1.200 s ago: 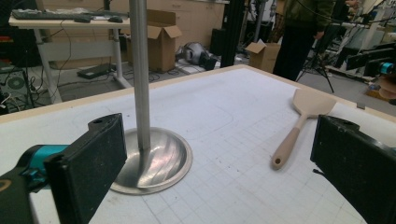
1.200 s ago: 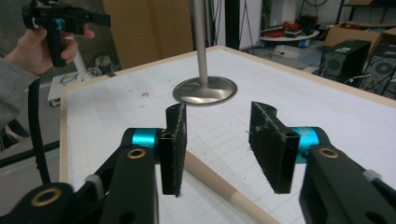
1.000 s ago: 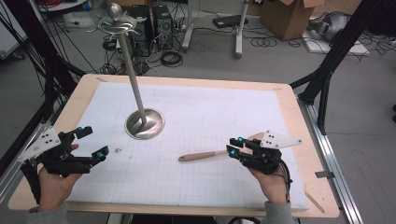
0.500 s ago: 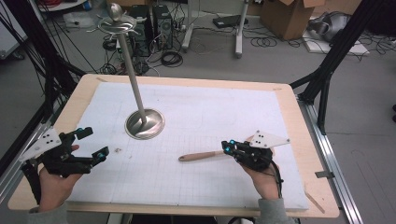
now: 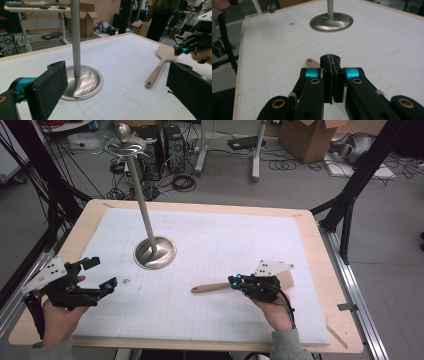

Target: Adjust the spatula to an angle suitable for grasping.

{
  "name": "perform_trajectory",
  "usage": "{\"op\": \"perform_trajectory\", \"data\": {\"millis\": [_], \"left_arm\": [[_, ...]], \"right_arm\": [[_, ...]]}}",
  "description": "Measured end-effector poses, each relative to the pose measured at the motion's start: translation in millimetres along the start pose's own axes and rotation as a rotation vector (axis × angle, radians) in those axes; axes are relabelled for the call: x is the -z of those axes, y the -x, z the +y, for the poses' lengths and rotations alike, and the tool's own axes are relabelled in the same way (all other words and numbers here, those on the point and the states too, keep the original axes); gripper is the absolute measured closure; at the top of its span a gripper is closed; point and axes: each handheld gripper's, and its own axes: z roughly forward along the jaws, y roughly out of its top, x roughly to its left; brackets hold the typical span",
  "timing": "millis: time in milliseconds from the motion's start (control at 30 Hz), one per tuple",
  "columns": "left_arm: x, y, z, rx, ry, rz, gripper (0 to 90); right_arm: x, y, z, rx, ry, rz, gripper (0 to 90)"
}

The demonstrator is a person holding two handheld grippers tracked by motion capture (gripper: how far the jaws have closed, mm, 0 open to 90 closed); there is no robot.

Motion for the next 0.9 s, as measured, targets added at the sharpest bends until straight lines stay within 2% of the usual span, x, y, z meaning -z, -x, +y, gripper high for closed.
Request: {"op": "perform_trajectory", "data": {"millis": [333, 400, 567, 900], "left_arm": [[0.5, -0.1, -0.9, 0.003, -0.003, 0.002, 4.1], [0.3, -0.1, -1.3, 0.004, -0.006, 0.003, 4.1], [-0.1, 0.1, -1.9, 0.003, -0.009, 0.003, 4.1], [-2.2, 0.7, -3.0, 0.0, -0.018, -0.001, 4.1]], "right_arm": [[-23.1, -0.1, -6.2, 0.011, -0.069, 0.038, 90.0], [-28.3, -0.9, -7.7, 0.008, -0.096, 0.047, 90.0], [-43.5, -2.1, -11.3, 0.034, -0.144, 0.063, 90.0], [-56.1, -3.0, -14.0, 0.042, -0.176, 0.078, 90.0]]}}
